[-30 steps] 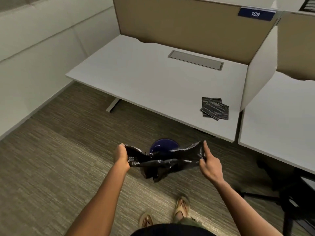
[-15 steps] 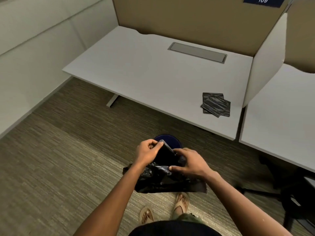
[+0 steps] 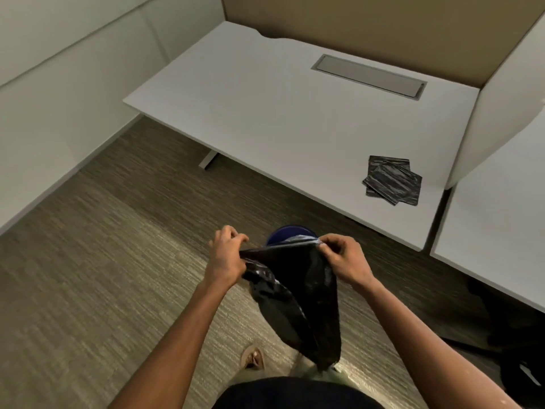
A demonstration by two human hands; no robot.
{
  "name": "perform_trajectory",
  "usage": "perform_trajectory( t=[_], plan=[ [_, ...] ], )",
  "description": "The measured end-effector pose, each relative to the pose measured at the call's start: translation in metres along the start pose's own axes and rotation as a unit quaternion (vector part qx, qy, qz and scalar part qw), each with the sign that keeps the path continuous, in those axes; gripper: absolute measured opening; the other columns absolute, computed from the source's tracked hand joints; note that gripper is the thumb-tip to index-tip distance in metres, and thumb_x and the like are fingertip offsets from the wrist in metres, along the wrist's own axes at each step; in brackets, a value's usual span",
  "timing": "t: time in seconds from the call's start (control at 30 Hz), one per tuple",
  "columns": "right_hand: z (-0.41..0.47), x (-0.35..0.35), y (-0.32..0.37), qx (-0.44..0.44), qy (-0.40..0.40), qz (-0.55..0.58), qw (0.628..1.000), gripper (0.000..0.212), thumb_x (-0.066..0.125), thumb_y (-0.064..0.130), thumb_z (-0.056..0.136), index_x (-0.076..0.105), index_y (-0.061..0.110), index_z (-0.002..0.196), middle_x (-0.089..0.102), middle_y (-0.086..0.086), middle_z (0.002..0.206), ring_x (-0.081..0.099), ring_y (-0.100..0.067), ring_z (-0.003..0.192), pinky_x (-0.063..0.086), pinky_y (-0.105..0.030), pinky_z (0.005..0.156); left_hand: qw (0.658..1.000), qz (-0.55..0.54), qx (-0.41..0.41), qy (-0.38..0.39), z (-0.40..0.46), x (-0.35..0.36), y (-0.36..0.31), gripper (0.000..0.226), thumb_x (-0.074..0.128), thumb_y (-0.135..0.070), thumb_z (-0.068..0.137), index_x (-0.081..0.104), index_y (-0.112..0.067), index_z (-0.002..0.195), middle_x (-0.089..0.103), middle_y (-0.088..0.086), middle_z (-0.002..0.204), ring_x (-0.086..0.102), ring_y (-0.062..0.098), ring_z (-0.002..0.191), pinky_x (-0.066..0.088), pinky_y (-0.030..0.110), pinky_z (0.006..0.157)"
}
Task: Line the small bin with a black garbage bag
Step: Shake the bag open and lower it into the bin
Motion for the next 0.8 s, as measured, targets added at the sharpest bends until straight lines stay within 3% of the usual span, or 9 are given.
perform_trajectory(
  t=[0.17, 0.27, 0.37, 0.43, 0.5, 0.53, 0.6, 0.73, 0.8],
  plan=[
    [0.023, -0.010, -0.012, 0.014, -0.028, 0.022, 0.999, 0.013, 0.067, 0.029, 0.096, 0.080, 0.027, 0.096, 0.080, 0.011, 0.087, 0.073, -0.005, 0.083, 0.058, -0.037, 0.079, 0.992, 0.007, -0.119, -0.027, 0.009, 0.010, 0.020, 0.019, 0.078, -0.020, 0.083, 0.071, -0.027, 0.100, 0.056, 0.002, 0.118, 0.057, 0.028, 0.115, 0.043, 0.043, 0.102],
    [0.034, -0.014, -0.017, 0.028, -0.024, 0.032, 0.999, 0.013, 0.067, 0.030, 0.097, 0.080, 0.028, 0.098, 0.080, 0.009, 0.090, 0.075, -0.010, 0.087, 0.061, -0.041, 0.082, 0.984, -0.067, -0.161, -0.024, 0.019, 0.020, 0.025, 0.009, 0.072, -0.019, 0.085, 0.069, -0.028, 0.088, 0.064, 0.002, 0.097, 0.068, 0.030, 0.099, 0.054, 0.038, 0.088],
    [0.040, -0.014, -0.020, 0.040, -0.012, 0.052, 0.998, 0.014, 0.066, 0.028, 0.098, 0.080, 0.031, 0.099, 0.081, 0.007, 0.093, 0.076, -0.012, 0.091, 0.063, -0.036, 0.079, 0.952, -0.207, -0.225, 0.004, 0.033, 0.037, 0.028, 0.014, 0.069, -0.010, 0.085, 0.067, -0.024, 0.085, 0.072, 0.003, 0.090, 0.068, 0.025, 0.086, 0.052, 0.029, 0.076],
    [0.042, -0.013, -0.021, 0.043, -0.006, 0.087, 0.995, 0.018, 0.066, 0.023, 0.099, 0.080, 0.034, 0.098, 0.081, 0.006, 0.095, 0.077, -0.010, 0.089, 0.064, -0.029, 0.074, 0.886, -0.368, -0.276, 0.051, 0.045, 0.051, 0.029, 0.021, 0.064, -0.003, 0.088, 0.067, -0.024, 0.084, 0.072, 0.003, 0.089, 0.067, 0.021, 0.085, 0.049, 0.030, 0.073],
    [0.044, -0.013, -0.022, 0.052, -0.007, 0.119, 0.991, 0.021, 0.068, 0.014, 0.098, 0.080, 0.031, 0.098, 0.082, 0.004, 0.097, 0.077, -0.011, 0.090, 0.063, -0.026, 0.076, 0.775, -0.535, -0.314, 0.122, 0.054, 0.060, 0.025, 0.030, 0.053, 0.003, 0.092, 0.067, -0.024, 0.088, 0.070, 0.003, 0.088, 0.065, 0.020, 0.085, 0.051, 0.036, 0.078],
    [0.046, -0.013, -0.023, 0.058, -0.012, 0.130, 0.990, 0.023, 0.068, 0.011, 0.097, 0.081, 0.030, 0.098, 0.082, 0.003, 0.098, 0.077, -0.011, 0.091, 0.062, -0.024, 0.077, 0.724, -0.594, -0.320, 0.144, 0.059, 0.062, 0.023, 0.034, 0.048, 0.005, 0.093, 0.066, -0.023, 0.091, 0.068, 0.004, 0.089, 0.065, 0.020, 0.085, 0.053, 0.039, 0.078],
    [0.050, -0.012, -0.028, 0.074, -0.031, 0.151, 0.985, 0.025, 0.068, 0.007, 0.096, 0.081, 0.028, 0.099, 0.082, 0.002, 0.100, 0.077, -0.012, 0.094, 0.060, -0.020, 0.077, 0.656, -0.666, -0.316, 0.162, 0.070, 0.065, 0.023, 0.037, 0.043, 0.007, 0.092, 0.066, -0.022, 0.096, 0.067, 0.004, 0.092, 0.064, 0.020, 0.085, 0.053, 0.040, 0.074],
    [0.063, -0.005, -0.039, 0.129, -0.071, 0.191, 0.970, 0.023, 0.067, 0.007, 0.096, 0.082, 0.024, 0.103, 0.082, 0.000, 0.103, 0.077, -0.015, 0.098, 0.060, -0.020, 0.076, 0.572, -0.734, -0.324, 0.169, 0.099, 0.077, 0.029, 0.039, 0.041, 0.008, 0.092, 0.065, -0.020, 0.104, 0.067, 0.007, 0.099, 0.064, 0.022, 0.088, 0.054, 0.037, 0.070],
    [0.070, 0.003, -0.047, 0.150, -0.092, 0.201, 0.964, 0.020, 0.069, 0.008, 0.095, 0.082, 0.021, 0.104, 0.082, 0.000, 0.101, 0.078, -0.014, 0.096, 0.061, -0.021, 0.075, 0.571, -0.729, -0.338, 0.167, 0.114, 0.086, 0.033, 0.036, 0.042, 0.007, 0.093, 0.065, -0.019, 0.103, 0.065, 0.008, 0.097, 0.062, 0.019, 0.084, 0.056, 0.028, 0.060]
  ],
)
Point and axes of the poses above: each hand's wrist, its own z-axis towards the middle knuckle, its own x-axis out of the palm, y = z × x, the point moved 4 cm from there along z, towards the middle knuckle
